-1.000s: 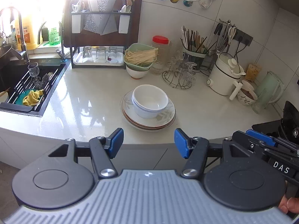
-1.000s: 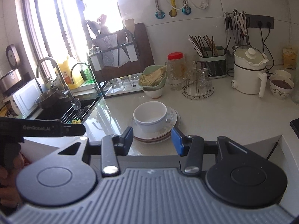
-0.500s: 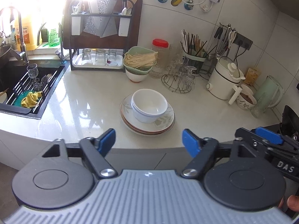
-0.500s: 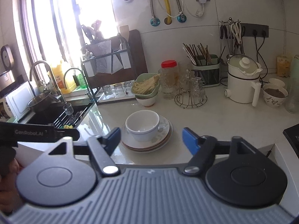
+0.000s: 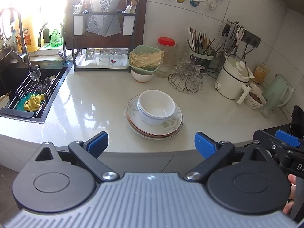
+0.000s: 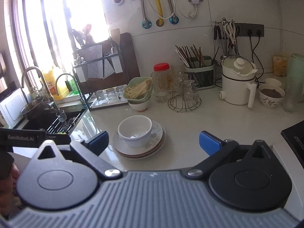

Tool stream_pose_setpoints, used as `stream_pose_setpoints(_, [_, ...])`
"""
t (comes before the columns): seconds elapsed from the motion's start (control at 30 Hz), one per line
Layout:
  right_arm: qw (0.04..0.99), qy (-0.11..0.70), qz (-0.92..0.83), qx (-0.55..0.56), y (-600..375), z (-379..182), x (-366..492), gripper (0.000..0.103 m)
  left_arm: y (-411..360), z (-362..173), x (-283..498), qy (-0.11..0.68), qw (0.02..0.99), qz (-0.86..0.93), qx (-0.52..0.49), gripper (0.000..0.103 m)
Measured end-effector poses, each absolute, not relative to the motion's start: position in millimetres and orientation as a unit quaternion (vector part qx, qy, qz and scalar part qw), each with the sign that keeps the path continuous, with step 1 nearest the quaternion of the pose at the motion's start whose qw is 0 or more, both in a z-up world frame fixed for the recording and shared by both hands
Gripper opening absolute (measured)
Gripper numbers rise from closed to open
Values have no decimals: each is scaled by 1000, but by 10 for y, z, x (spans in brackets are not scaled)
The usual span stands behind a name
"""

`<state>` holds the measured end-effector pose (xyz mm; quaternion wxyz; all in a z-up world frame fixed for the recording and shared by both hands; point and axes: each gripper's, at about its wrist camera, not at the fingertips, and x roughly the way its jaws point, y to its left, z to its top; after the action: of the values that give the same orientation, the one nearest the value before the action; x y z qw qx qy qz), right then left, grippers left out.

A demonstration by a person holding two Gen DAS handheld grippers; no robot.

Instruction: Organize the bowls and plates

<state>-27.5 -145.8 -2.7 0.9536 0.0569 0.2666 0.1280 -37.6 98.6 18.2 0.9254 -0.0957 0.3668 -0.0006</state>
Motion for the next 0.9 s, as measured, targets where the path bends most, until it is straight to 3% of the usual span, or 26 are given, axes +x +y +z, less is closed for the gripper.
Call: stream_pose_setpoints(0.9, [951,274,131,62,-1515,8,-295,103,908,246,-487,359,930,-1,-84,100])
